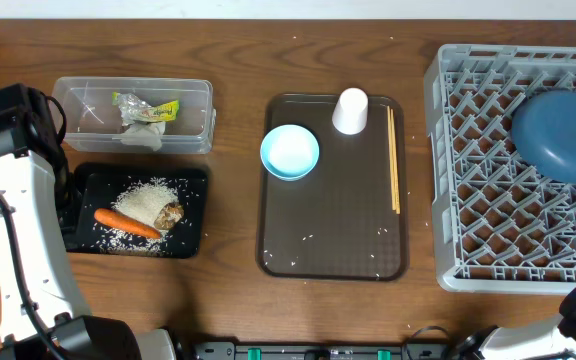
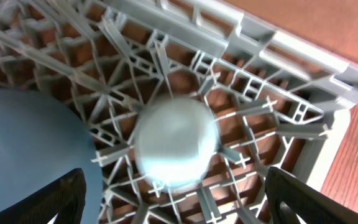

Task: Sort waste into correct bins and load items into the dishwasher rack
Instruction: 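Place the blue cup upside down in the rack and release it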

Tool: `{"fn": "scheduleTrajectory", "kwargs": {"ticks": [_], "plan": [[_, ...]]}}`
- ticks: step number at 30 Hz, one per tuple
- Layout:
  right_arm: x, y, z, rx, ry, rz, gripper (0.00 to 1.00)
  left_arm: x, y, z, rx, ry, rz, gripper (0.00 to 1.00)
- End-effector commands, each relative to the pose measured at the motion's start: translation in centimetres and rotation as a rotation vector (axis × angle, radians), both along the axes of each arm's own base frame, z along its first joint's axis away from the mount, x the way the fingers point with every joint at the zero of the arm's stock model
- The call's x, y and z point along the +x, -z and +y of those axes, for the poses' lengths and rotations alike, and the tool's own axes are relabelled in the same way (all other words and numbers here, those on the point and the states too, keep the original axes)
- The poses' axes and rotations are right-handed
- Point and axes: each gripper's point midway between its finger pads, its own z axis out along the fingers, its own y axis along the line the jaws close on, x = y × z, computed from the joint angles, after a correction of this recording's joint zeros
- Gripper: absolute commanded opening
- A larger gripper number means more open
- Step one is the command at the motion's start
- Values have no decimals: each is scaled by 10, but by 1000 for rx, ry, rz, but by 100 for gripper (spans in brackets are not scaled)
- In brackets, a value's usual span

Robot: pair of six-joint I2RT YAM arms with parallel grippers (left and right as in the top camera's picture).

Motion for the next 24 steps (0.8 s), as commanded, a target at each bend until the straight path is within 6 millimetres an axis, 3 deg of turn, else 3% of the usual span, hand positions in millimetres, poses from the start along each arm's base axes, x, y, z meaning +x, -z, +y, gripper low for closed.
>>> {"fn": "scheduleTrajectory", "kwargs": {"ticks": [1, 7, 11, 15, 20, 22, 24], "plan": [[8, -26, -4, -8, -15, -68, 85, -2, 1, 2, 7, -16, 9, 98], [23, -38, 13, 66, -68, -144, 82, -2, 1, 2, 7, -16, 9, 98], [50, -51, 45, 119, -183, -233, 72, -2, 1, 2, 7, -16, 9, 98], [77, -80, 92, 94, -314, -284, 72, -2, 1, 2, 7, -16, 9, 98], [110, -118, 177, 39, -535, -331, 77, -2, 1, 2, 7, -16, 9, 98], [118, -123, 205, 11, -591, -323, 85, -2, 1, 2, 7, -16, 9, 98], [129, -124, 236, -12, -678, -312, 99, -2, 1, 2, 7, -16, 9, 98]]}}
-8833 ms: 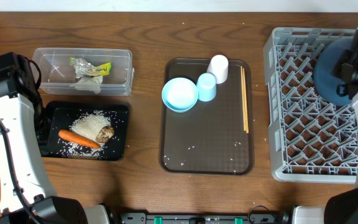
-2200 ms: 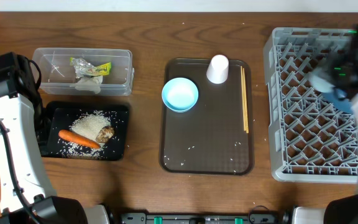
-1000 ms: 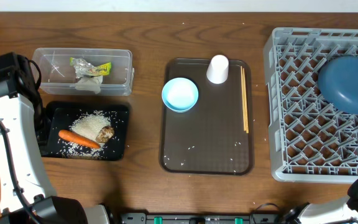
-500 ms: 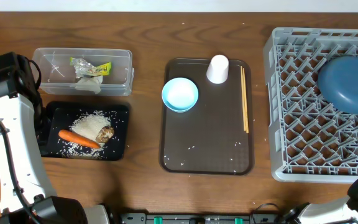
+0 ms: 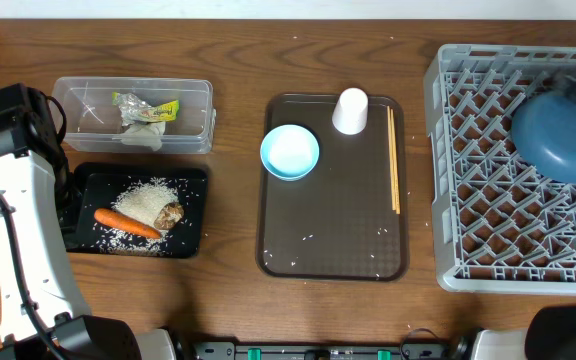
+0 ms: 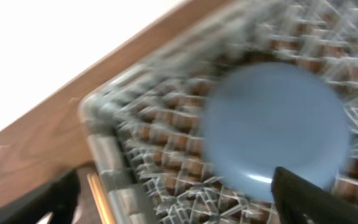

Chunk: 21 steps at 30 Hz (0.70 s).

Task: Sort waste into correct bins and load items into the dishwasher rack
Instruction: 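Place the blue cup upside down in the rack and release it, then move the right gripper to the pink cup and grasp it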

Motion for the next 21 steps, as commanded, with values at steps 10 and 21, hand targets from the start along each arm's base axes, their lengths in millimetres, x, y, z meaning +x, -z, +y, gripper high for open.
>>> {"fn": "scheduleTrajectory", "kwargs": {"ticks": [10, 21], "plan": [[71, 19, 194, -217, -589, -63, 99, -2, 1, 2, 9, -16, 11, 98], [142, 129, 292, -312, -694, -80, 99, -3, 1, 2, 9, -16, 11, 98]]}}
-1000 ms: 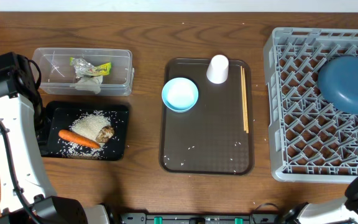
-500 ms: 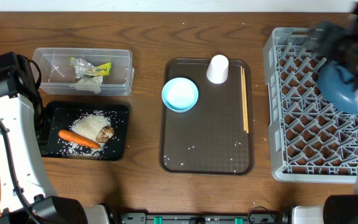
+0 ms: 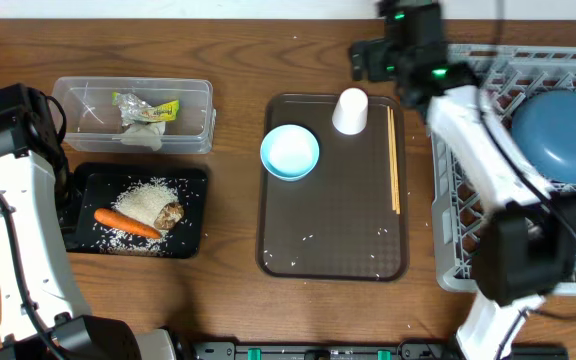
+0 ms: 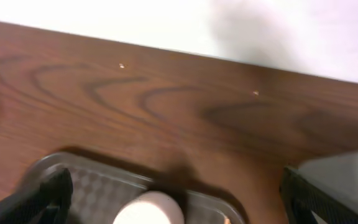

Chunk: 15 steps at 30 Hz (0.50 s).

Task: Sort waste into correct bins and load items into the dishwasher rack
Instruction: 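Move the right gripper to the pink cup and grasp it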

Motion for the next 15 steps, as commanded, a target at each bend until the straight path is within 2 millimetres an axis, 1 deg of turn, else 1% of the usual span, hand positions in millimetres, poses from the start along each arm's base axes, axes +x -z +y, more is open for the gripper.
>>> {"fn": "scheduleTrajectory", "kwargs": {"ticks": [1, 3, 7, 9, 11, 15], "plan": [[12, 35, 10, -57, 1, 8, 99, -3, 1, 2, 9, -16, 11, 98], [16, 52, 16, -76, 3, 15, 99, -3, 1, 2, 9, -16, 11, 98], [15, 79, 15, -132, 31, 48, 99, -3, 1, 2, 9, -16, 11, 98], [12, 86, 20, -128, 13, 70, 99, -3, 1, 2, 9, -16, 11, 98], [7, 89, 26, -118, -10, 89, 99, -3, 1, 2, 9, -16, 11, 98], [-2, 93, 45, -69, -73, 124, 99, -3, 1, 2, 9, -16, 12, 98]]}}
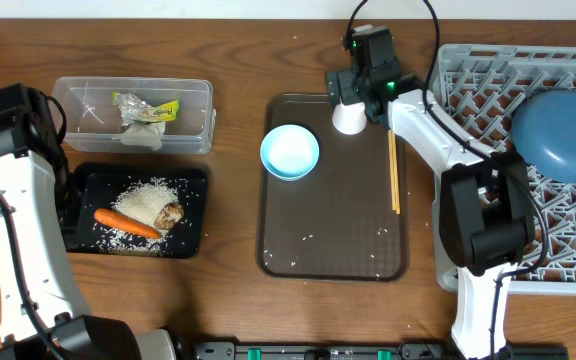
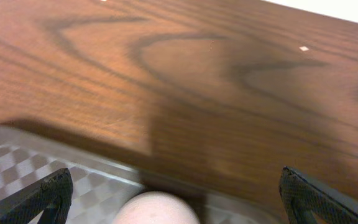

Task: Sort waste into correct bins and load items into the dishwasher rack
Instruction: 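Move the right gripper to the pink cup and grasp it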

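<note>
A white cup (image 1: 349,112) stands upside down at the back of the brown tray (image 1: 333,230). My right gripper (image 1: 353,92) hangs just behind and above it, open. In the right wrist view the cup's top (image 2: 157,210) shows low between the wide-spread fingers (image 2: 51,193). A light blue bowl (image 1: 289,152) and chopsticks (image 1: 394,160) also lie on the tray. The grey dish rack (image 1: 488,220) at the right holds a dark blue bowl (image 1: 560,135). My left arm (image 1: 18,150) stands at the far left; its fingers do not show clearly.
A clear bin (image 1: 198,95) with wrappers sits at the back left. In front of it a black tray (image 1: 193,185) holds rice, a carrot (image 1: 126,222) and other scraps. Grains of rice are scattered on the brown tray.
My right gripper has shifted left and come closer to the white cup, which now looks larger and nearer in the wrist view. It is still open. The left arm has not moved.
My right gripper was open low over the rack beside the dark blue bowl. Then it was higher, looking at that bowl. Half a second ago it was over the table behind the tray's back edge, and now it is at the white cup.
</note>
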Tool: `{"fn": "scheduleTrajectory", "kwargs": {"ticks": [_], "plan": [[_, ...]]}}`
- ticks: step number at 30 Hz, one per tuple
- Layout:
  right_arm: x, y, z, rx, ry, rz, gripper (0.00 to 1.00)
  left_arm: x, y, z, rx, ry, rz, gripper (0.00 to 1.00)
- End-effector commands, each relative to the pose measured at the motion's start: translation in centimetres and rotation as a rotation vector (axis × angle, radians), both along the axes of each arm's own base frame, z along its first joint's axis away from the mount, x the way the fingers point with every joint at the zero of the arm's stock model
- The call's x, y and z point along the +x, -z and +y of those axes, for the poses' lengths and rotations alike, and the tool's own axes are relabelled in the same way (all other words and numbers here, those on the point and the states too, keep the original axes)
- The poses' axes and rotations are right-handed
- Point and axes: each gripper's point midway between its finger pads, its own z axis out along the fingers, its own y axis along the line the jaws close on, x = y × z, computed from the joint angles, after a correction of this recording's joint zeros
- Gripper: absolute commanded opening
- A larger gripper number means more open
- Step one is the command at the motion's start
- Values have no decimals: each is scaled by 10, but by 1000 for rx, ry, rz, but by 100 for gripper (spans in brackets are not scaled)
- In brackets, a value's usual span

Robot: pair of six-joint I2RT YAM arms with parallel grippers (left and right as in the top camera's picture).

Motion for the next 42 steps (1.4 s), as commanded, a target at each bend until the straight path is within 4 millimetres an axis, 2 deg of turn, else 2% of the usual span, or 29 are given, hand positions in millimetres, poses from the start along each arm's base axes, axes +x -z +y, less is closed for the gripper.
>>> {"fn": "scheduleTrajectory", "kwargs": {"ticks": [1, 7, 13, 29, 31, 36, 42], "plan": [[-8, 2, 22, 46, -55, 28, 99, -3, 1, 2, 10, -16, 11, 98], [-28, 18, 20, 48, -13, 133, 99, -3, 1, 2, 10, -16, 11, 98], [-33, 23, 9, -2, 20, 157, 99, -3, 1, 2, 10, -16, 11, 98], [-47, 38, 5, 3, 51, 221, 99, -3, 1, 2, 10, -16, 11, 98], [-48, 40, 4, 1, 51, 226, 95, -3, 1, 2, 10, -16, 11, 98], [-47, 40, 5, 4, 50, 218, 76, -3, 1, 2, 10, -16, 11, 98], [-43, 37, 6, 11, 50, 202, 77, -3, 1, 2, 10, -16, 11, 98]]}}
